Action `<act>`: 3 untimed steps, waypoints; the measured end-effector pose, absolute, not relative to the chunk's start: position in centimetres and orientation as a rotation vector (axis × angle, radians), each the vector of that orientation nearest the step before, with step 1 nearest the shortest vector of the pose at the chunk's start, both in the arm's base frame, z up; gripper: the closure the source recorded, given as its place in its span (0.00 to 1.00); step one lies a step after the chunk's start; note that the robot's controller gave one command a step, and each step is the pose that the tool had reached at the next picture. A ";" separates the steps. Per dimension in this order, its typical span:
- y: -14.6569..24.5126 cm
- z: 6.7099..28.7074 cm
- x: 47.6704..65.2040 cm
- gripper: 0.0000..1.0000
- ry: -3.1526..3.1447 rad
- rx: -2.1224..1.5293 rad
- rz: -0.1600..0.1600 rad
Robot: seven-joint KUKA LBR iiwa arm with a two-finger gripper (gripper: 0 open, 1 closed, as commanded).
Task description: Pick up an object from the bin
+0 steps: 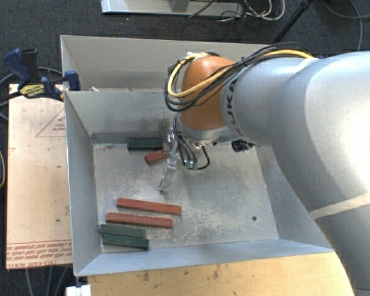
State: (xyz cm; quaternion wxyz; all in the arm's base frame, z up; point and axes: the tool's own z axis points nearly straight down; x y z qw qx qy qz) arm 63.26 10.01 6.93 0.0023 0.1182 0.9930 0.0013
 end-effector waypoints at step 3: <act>4.6 8.9 57.1 0.00 3.134 0.218 0.001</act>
Offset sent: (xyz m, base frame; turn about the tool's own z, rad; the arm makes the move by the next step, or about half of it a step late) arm 0.0000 0.0000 0.0000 0.0000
